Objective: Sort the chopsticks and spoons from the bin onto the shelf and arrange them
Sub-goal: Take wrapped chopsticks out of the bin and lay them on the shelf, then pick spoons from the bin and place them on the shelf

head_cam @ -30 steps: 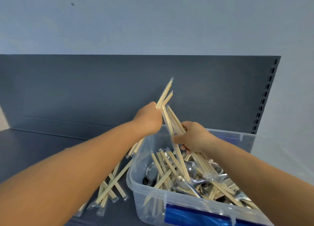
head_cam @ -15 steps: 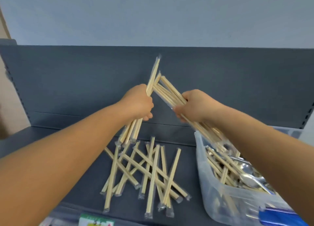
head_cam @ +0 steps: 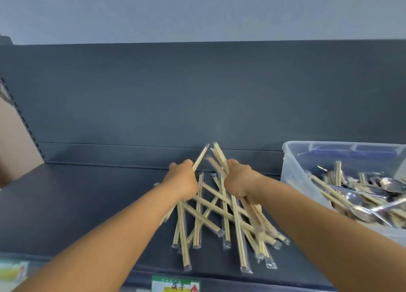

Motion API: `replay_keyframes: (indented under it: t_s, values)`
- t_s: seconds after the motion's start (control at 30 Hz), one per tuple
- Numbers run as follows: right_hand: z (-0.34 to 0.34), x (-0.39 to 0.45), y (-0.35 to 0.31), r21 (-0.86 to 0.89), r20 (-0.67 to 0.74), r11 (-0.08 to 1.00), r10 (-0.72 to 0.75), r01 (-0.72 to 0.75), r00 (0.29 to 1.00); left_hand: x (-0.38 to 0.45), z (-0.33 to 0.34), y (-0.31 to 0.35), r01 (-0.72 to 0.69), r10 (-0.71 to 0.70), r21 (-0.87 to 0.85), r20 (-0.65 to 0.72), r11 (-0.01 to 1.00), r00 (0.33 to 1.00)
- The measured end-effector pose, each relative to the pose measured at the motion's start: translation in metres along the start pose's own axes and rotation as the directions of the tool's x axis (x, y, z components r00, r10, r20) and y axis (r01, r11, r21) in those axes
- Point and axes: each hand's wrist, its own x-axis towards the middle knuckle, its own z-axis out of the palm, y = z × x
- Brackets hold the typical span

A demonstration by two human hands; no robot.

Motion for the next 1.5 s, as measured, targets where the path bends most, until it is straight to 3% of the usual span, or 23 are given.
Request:
replay_keyframes:
  t_s: [0.2, 0.5, 0.73, 0.97, 1.2, 1.5]
  values:
    - [0.011, 0.002, 0.008, -0.103, 0.057, 0.987, 0.127, -0.121, 0.99, 0.004, 0.023, -0.004, 0.02, -0.02, 0.06, -0.008, 0.998, 1.0]
    - [-0.023, -0.011, 0.025, -0.231, 0.04, 0.97, -0.063, 0.071, 0.997, -0.007, 0.014, 0.021, -0.244, 0.247, 0.235, 0.017, 0.941, 0.969]
    - [-0.08, -0.028, 0.061, -0.256, -0.018, 0.95, -0.191, 0.181, 0.981, -0.03, 0.007, 0.091, -0.378, 0.41, 0.307, -0.045, 0.873, 0.911]
    - [-0.139, -0.033, 0.137, -0.248, -0.042, 0.948, -0.214, 0.198, 0.976, -0.049, 0.036, 0.178, -0.45, 0.492, 0.337, -0.048, 0.827, 0.869]
    - [-0.181, -0.024, 0.221, -0.312, 0.04, 0.928, -0.204, 0.206, 0.978, -0.048, 0.093, 0.251, -0.469, 0.494, 0.357, 0.024, 0.808, 0.869]
    - [-0.199, -0.006, 0.298, -0.383, 0.165, 0.89, -0.198, 0.247, 0.966, -0.041, 0.143, 0.3, -0.509, 0.447, 0.42, 0.244, 0.752, 0.861]
